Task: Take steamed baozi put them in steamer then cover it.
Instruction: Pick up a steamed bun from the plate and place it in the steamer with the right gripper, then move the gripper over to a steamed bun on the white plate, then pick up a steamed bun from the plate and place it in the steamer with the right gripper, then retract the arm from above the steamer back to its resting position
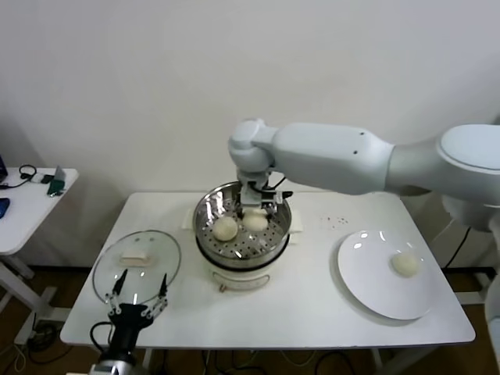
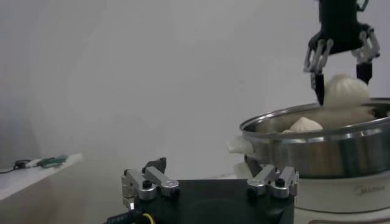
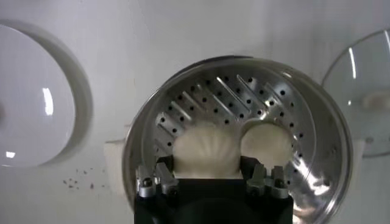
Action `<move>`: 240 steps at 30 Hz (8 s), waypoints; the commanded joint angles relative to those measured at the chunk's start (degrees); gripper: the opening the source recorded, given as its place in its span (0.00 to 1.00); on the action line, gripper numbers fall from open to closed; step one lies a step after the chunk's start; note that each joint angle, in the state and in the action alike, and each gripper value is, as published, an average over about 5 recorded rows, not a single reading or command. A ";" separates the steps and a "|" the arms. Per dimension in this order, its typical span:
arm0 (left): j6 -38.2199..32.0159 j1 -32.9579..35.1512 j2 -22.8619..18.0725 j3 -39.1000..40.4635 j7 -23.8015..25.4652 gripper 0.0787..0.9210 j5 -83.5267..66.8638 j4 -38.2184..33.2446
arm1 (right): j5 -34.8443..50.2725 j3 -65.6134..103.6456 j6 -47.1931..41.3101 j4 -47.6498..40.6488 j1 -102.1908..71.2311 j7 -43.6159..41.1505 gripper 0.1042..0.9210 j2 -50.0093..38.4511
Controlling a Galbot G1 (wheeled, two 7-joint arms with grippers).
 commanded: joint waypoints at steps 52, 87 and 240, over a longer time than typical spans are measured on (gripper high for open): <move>0.81 -3.53 1.02 2.11 -0.09 0.88 -0.74 2.07 | 20.14 -6.18 -28.56 4.53 10.68 7.37 0.88 -34.38; 1.49 -2.04 -0.24 2.36 -0.10 0.88 2.30 0.96 | -5.88 39.99 -24.24 -14.52 -42.02 7.16 0.88 -48.37; 1.67 -2.35 3.08 4.58 0.53 0.88 0.65 -1.51 | 61.13 -20.10 -41.70 -13.05 10.10 13.78 0.88 -5.91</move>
